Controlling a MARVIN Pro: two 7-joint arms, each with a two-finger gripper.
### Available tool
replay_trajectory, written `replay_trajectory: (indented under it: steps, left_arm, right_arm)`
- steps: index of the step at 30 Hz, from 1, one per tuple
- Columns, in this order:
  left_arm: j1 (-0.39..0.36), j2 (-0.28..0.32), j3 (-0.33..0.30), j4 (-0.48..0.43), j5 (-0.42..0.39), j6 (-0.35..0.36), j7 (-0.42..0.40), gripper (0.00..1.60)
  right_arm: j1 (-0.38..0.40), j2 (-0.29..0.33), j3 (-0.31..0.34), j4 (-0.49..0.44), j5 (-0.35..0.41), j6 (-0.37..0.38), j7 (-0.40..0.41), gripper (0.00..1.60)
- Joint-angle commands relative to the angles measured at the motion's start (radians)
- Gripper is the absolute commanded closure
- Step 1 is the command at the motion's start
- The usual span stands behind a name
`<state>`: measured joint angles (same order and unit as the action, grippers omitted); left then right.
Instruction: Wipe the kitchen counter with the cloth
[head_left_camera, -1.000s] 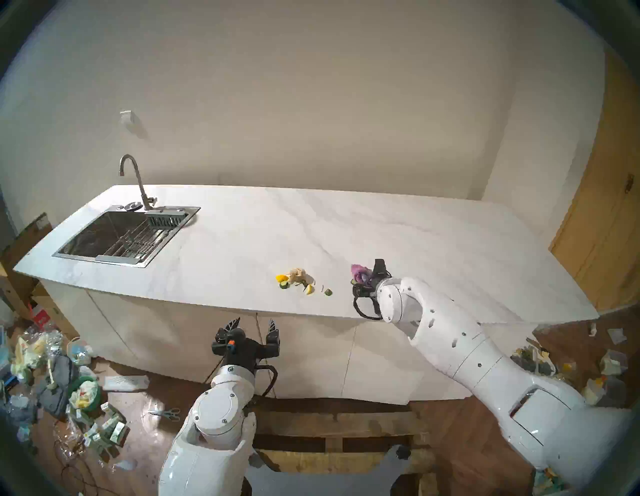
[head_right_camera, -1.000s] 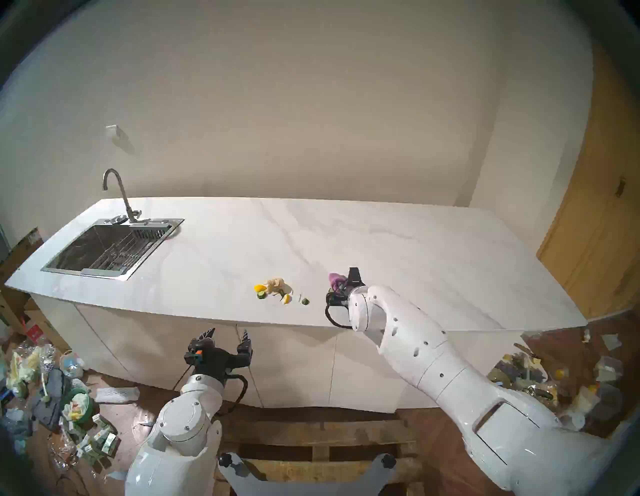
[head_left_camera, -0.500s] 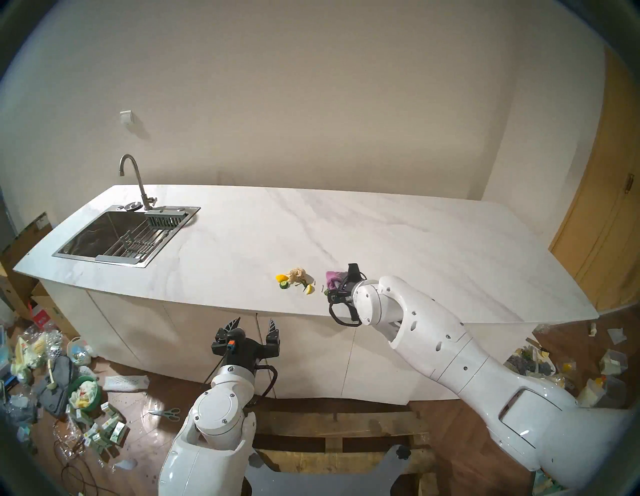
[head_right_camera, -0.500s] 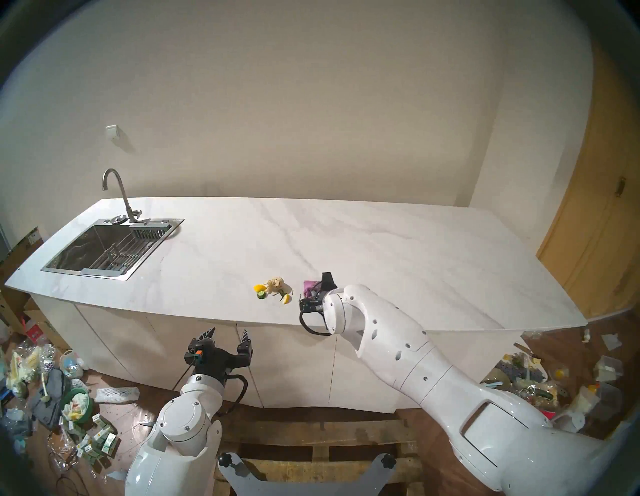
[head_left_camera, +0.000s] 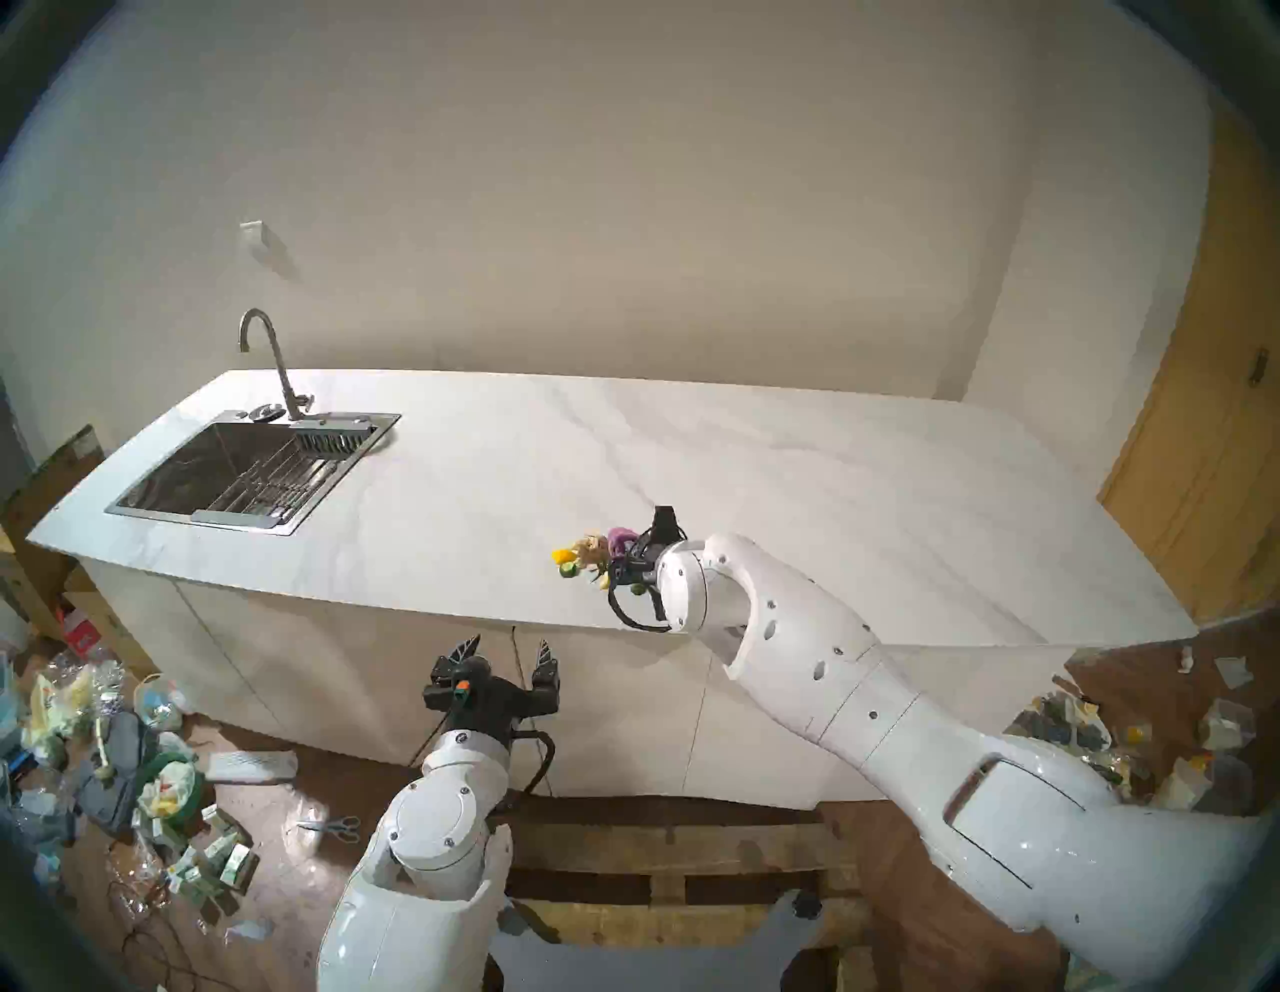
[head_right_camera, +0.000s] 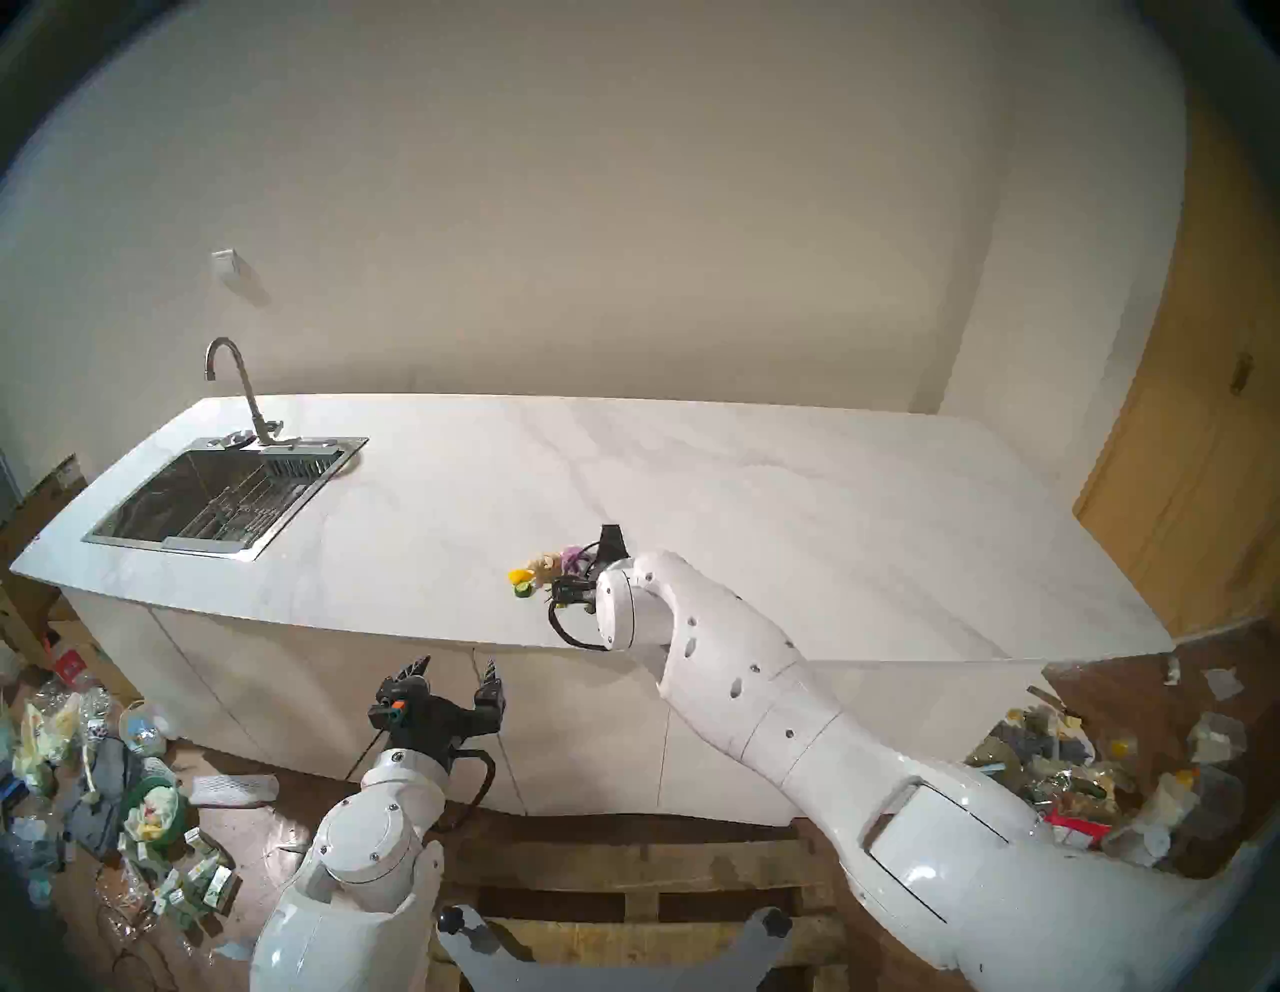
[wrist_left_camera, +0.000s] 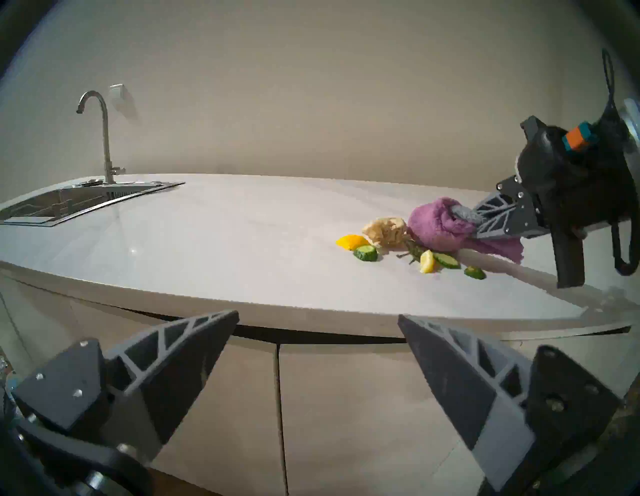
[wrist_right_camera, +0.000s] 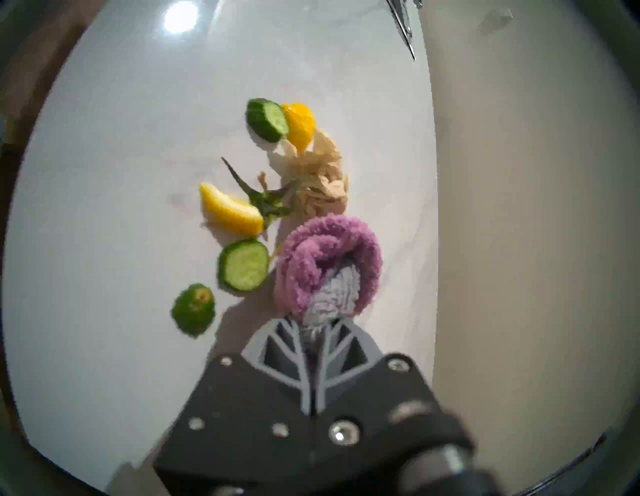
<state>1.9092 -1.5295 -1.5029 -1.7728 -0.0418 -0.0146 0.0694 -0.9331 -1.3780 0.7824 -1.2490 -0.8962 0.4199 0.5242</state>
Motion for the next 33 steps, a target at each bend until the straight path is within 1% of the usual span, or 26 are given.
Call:
replay_trajectory:
  steps: [1, 5, 7, 8, 10, 11, 12, 13, 14, 17, 19, 26, 28, 29, 31, 32, 33]
  left_arm:
    - [-0.006, 0.0, 0.002, -0.027, 0.0, -0.006, -0.002, 0.0]
    - [-0.006, 0.0, 0.002, -0.026, 0.0, -0.007, -0.002, 0.0]
    - [-0.007, 0.0, 0.002, -0.025, 0.0, -0.007, -0.002, 0.0]
    - [-0.007, 0.0, 0.002, -0.024, 0.0, -0.007, -0.002, 0.0]
    - [-0.008, -0.001, 0.002, -0.023, 0.0, -0.007, -0.001, 0.0]
    - [-0.008, -0.001, 0.002, -0.023, 0.0, -0.007, -0.001, 0.0]
    - [-0.008, -0.001, 0.002, -0.022, 0.0, -0.007, -0.001, 0.0]
    - [-0.008, -0.001, 0.002, -0.022, 0.0, -0.007, -0.001, 0.0]
    - [-0.009, -0.001, 0.002, -0.021, 0.0, -0.007, -0.001, 0.0]
    - [-0.009, -0.001, 0.002, -0.021, 0.0, -0.007, -0.001, 0.0]
    - [-0.009, -0.001, 0.002, -0.02, 0.0, -0.007, -0.001, 0.0]
    - [-0.01, -0.001, 0.002, -0.018, 0.0, -0.007, -0.001, 0.0]
    - [-0.01, 0.0, 0.002, -0.018, 0.0, -0.007, 0.0, 0.0]
    - [-0.01, 0.0, 0.002, -0.018, 0.0, -0.007, 0.0, 0.0]
    - [-0.011, 0.0, 0.002, -0.018, 0.0, -0.007, 0.0, 0.0]
    - [-0.011, 0.0, 0.002, -0.018, 0.0, -0.007, 0.0, 0.0]
    - [-0.011, 0.0, 0.002, -0.018, 0.0, -0.007, 0.0, 0.0]
  right_arm:
    - [0.019, 0.038, 0.05, -0.089, -0.006, 0.022, -0.034, 1.6]
    - [0.005, 0.091, 0.073, -0.137, -0.005, 0.021, -0.017, 1.6]
    - [-0.012, 0.133, 0.077, -0.18, -0.008, 0.017, 0.002, 1.6]
    - [-0.014, 0.14, 0.085, -0.174, -0.005, 0.018, 0.003, 1.6]
    - [-0.026, 0.164, 0.094, -0.202, -0.015, 0.015, 0.02, 1.6]
    - [-0.034, 0.184, 0.096, -0.224, -0.007, 0.013, 0.029, 1.6]
    - [-0.06, 0.224, 0.095, -0.291, -0.006, 0.008, 0.054, 1.6]
    - [-0.06, 0.224, 0.095, -0.291, -0.006, 0.008, 0.054, 1.6]
    - [-0.052, 0.21, 0.102, -0.248, -0.002, 0.002, 0.054, 1.6]
    - [-0.077, 0.252, 0.107, -0.295, 0.0, 0.0, 0.077, 1.6]
    - [-0.089, 0.269, 0.115, -0.313, 0.01, -0.009, 0.091, 1.6]
    - [-0.115, 0.323, 0.109, -0.396, 0.035, -0.065, 0.145, 1.6]
    - [-0.127, 0.349, 0.113, -0.44, 0.046, -0.08, 0.165, 1.6]
    - [-0.145, 0.375, 0.119, -0.497, 0.052, -0.082, 0.177, 1.6]
    - [-0.145, 0.385, 0.12, -0.508, 0.056, -0.09, 0.186, 1.6]
    - [-0.134, 0.378, 0.121, -0.477, 0.061, -0.099, 0.189, 1.6]
    - [-0.14, 0.391, 0.125, -0.497, 0.067, -0.105, 0.2, 1.6]
